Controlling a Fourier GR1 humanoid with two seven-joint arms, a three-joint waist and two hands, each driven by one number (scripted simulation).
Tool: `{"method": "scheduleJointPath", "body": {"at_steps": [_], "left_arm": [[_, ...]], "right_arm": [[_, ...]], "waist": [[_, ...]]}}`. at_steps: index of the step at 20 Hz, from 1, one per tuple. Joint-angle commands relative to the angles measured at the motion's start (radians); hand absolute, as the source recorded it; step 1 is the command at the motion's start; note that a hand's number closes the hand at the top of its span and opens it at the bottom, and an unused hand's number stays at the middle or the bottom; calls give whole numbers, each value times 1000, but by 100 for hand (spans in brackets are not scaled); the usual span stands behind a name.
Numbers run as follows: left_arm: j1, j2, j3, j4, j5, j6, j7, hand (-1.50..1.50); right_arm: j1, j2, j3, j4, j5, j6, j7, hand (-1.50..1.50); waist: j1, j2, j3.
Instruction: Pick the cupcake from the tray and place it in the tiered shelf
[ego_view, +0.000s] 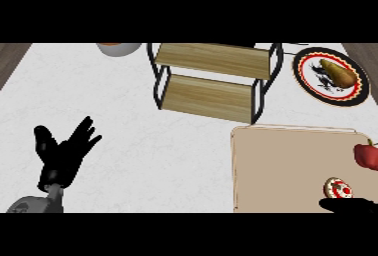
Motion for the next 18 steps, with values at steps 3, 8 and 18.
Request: {"method": "scheduleJointPath", "body": {"at_steps": [3,8,18], "left_arm": [[-5,-36,-5,-4,-42,30,39,0],[-1,-50,36,89,-43,-31,-21,0],[23,-89,79,20,-105,-61,25,0]], "right_arm": [[-48,64,2,90,97,31,98,-150],[-50,114,-11,127,158,35,58,-150],[-75,197,-121,244,180,50,-137,-150]], "waist": [[-2,3,-2],[-6,3,-3],[-6,2,-2]]}}
